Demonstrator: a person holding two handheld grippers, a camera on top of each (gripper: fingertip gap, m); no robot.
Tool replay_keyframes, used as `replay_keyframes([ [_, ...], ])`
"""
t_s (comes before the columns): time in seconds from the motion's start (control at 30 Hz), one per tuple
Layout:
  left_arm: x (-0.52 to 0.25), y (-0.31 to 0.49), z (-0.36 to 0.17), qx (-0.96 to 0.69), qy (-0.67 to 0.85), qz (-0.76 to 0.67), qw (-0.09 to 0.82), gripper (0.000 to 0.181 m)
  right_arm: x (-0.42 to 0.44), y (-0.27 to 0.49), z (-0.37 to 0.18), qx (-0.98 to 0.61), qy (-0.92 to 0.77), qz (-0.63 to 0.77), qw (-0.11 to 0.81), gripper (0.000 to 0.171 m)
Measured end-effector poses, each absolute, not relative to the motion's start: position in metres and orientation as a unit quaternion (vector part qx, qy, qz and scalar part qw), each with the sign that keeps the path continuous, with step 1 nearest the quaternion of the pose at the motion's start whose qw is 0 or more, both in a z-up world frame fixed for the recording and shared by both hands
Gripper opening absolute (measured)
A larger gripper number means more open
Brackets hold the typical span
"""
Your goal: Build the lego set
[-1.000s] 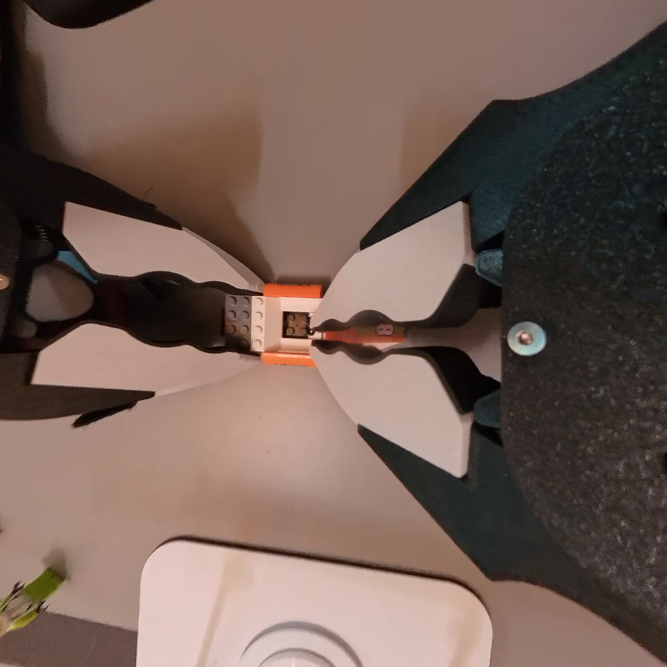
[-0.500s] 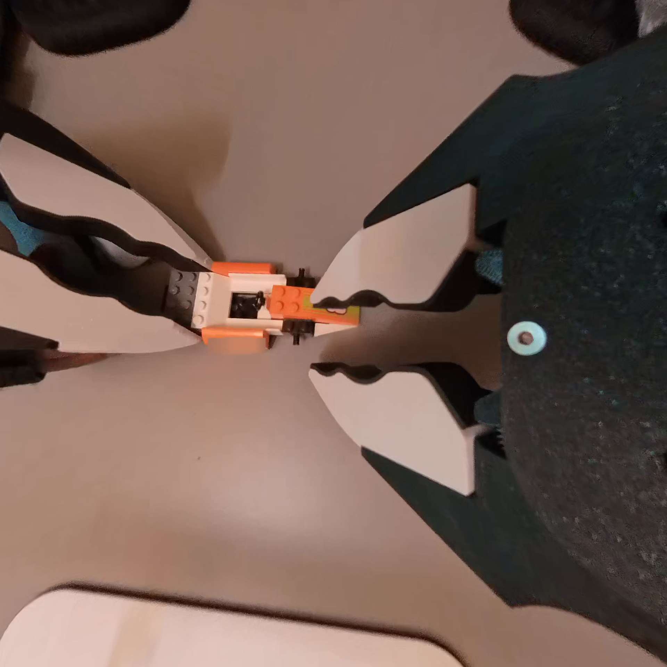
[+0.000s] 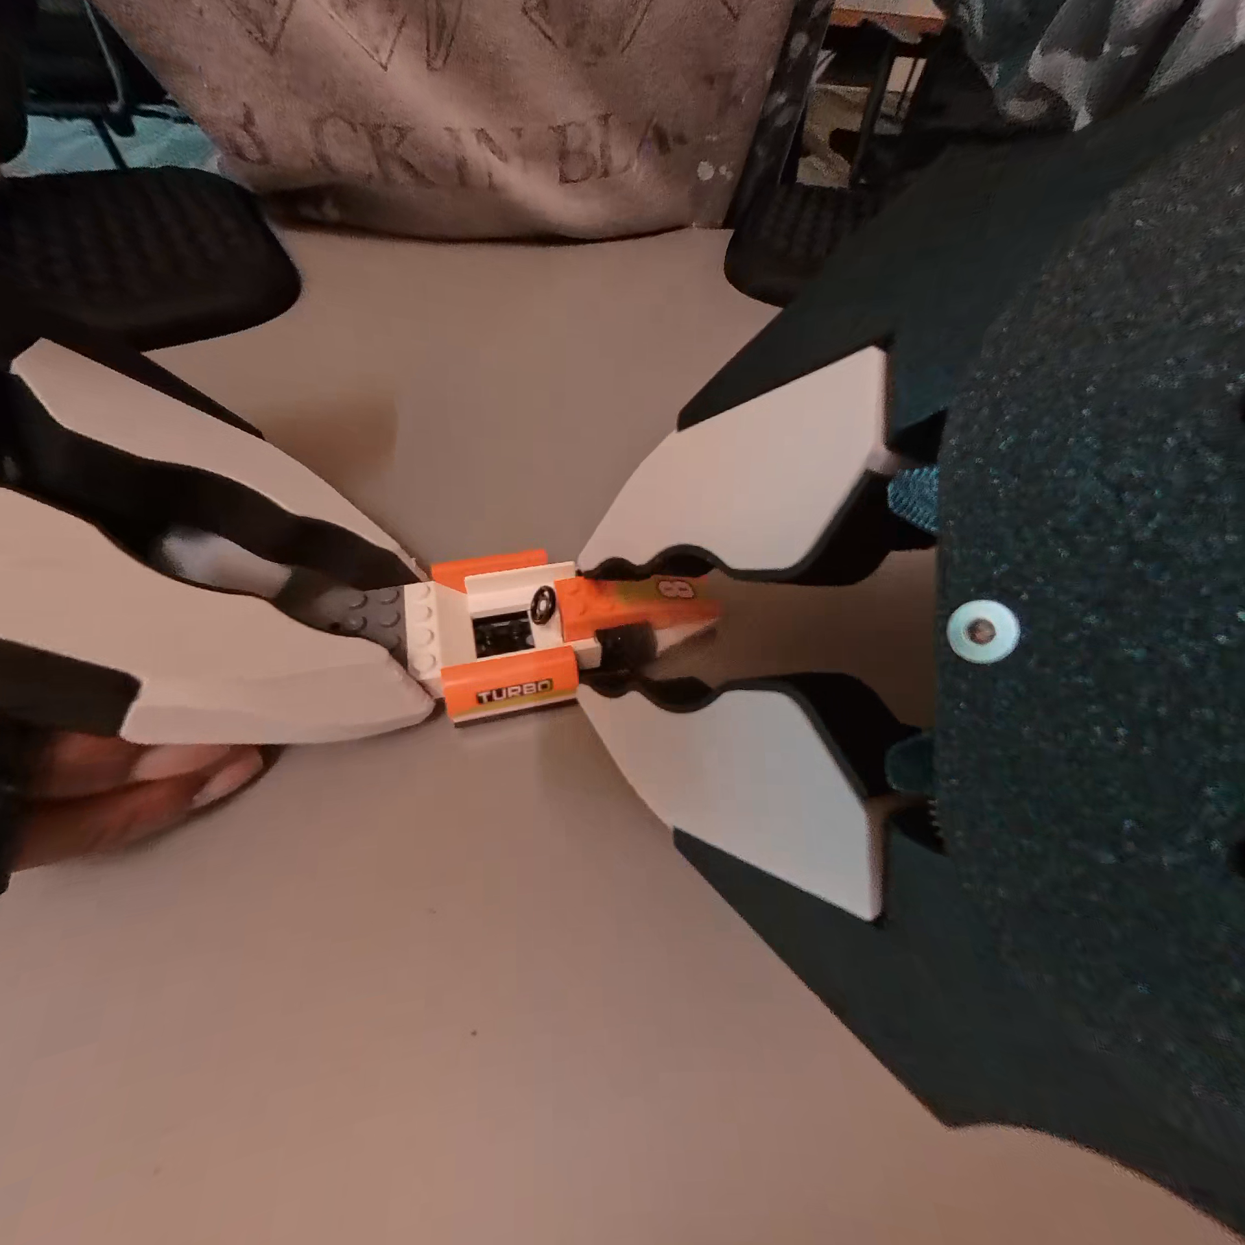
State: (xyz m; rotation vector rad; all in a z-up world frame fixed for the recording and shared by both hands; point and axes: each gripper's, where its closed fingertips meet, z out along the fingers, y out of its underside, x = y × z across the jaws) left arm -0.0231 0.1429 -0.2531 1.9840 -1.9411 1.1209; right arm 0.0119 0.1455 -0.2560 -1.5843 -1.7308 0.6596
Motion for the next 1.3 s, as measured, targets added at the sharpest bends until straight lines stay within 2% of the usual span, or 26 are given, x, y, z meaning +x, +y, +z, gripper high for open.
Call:
replay_keyframes([
  [0.17, -0.024, 0.141, -0.253, 0.661, -0.648, 0.370, 0.082, 0.026, 0.011, 0.144, -0.253, -0.600, -0.667, 0.257, 0.359, 0.035],
  [0.4, -0.030, 0.133, -0.243, 0.655, -0.647, 0.383, 0.074, 0.027, 0.001, 0.132, -0.223, -0.565, -0.653, 0.294, 0.410, 0.034],
  [0.77, -0.016, 0.099, -0.201, 0.586, -0.611, 0.532, 0.008, 0.024, 0.002, 0.100, -0.166, -0.512, -0.623, 0.396, 0.439, 0.030],
  [0.87, -0.013, 0.090, -0.216, 0.592, -0.617, 0.519, 0.008, 0.026, 0.002, 0.091, -0.169, -0.512, -0.650, 0.375, 0.418, 0.030],
  [0.9, -0.014, 0.085, -0.221, 0.588, -0.621, 0.519, 0.013, 0.018, 0.002, 0.090, -0.168, -0.511, -0.649, 0.375, 0.422, 0.000],
  [1.03, -0.010, 0.077, -0.234, 0.592, -0.627, 0.507, 0.006, 0.016, 0.011, 0.090, -0.191, -0.538, -0.662, 0.346, 0.391, 0.000],
  [1.3, -0.015, 0.090, -0.218, 0.607, -0.624, 0.490, -0.047, 0.016, 0.042, 0.094, -0.201, -0.581, -0.638, 0.324, 0.389, 0.003],
])
